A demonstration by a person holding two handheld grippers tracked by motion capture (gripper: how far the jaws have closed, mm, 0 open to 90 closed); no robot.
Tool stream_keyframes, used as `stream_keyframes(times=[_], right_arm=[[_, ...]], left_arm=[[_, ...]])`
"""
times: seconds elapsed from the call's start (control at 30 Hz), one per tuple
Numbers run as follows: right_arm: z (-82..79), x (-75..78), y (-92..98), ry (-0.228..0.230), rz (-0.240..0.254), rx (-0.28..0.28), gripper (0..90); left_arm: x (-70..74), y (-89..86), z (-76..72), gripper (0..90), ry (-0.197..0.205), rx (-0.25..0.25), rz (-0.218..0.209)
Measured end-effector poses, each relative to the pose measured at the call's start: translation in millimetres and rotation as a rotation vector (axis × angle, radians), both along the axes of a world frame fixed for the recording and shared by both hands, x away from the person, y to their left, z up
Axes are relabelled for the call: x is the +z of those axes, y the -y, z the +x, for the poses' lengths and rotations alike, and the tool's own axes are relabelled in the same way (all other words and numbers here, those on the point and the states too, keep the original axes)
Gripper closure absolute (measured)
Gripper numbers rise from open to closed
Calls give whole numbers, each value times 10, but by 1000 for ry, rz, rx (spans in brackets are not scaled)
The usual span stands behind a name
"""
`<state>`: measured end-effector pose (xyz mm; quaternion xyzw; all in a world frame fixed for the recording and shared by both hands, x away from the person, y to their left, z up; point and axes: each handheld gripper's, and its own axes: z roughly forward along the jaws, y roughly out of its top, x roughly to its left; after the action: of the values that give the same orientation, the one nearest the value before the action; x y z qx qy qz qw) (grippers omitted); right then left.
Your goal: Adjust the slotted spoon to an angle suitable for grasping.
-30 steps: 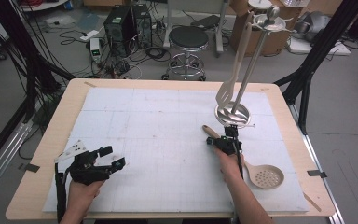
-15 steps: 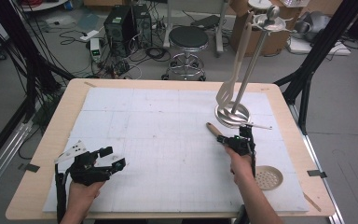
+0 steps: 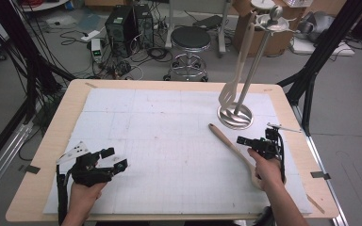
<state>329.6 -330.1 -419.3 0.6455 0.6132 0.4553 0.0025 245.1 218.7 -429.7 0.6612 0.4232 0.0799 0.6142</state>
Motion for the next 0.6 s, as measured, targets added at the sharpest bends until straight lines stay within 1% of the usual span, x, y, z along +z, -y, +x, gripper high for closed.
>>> stream_keyframes(times=[0.07, 0.13, 0.2, 0.23, 0.27, 0.37, 0.4, 0.47, 0.57, 0.6], right_arm=[[-15, 5, 48, -13, 8, -4, 620], [-25, 4, 91, -29, 16, 6, 600], [-34, -5, 135, -36, 2, 8, 581], [-41, -3, 147, -44, 9, 10, 577], [-45, -9, 166, -40, 2, 8, 577], [-58, -8, 205, -50, -3, 10, 554], [-58, -8, 212, -53, -7, 16, 546], [-58, -13, 222, -50, -31, 40, 535], [-50, -25, 207, -76, -35, 73, 516], [-46, -32, 199, -85, -34, 80, 513]], left_arm=[[0, 1, -1, 114, -2, -3, 3], [-3, 0, 0, 114, -2, -4, 2], [-6, -4, 1, 114, -3, 0, 3], [-8, -8, 2, 114, -3, -1, 3], [-9, -11, 3, 114, -3, -2, 3], [-13, -13, 9, 114, -1, 0, 6], [-14, -12, 13, 114, -3, 1, 6], [-14, -6, 20, 114, -5, -1, 1], [-7, 8, 16, 114, -2, -1, 8], [-5, 15, 13, 114, -1, -2, 2]])
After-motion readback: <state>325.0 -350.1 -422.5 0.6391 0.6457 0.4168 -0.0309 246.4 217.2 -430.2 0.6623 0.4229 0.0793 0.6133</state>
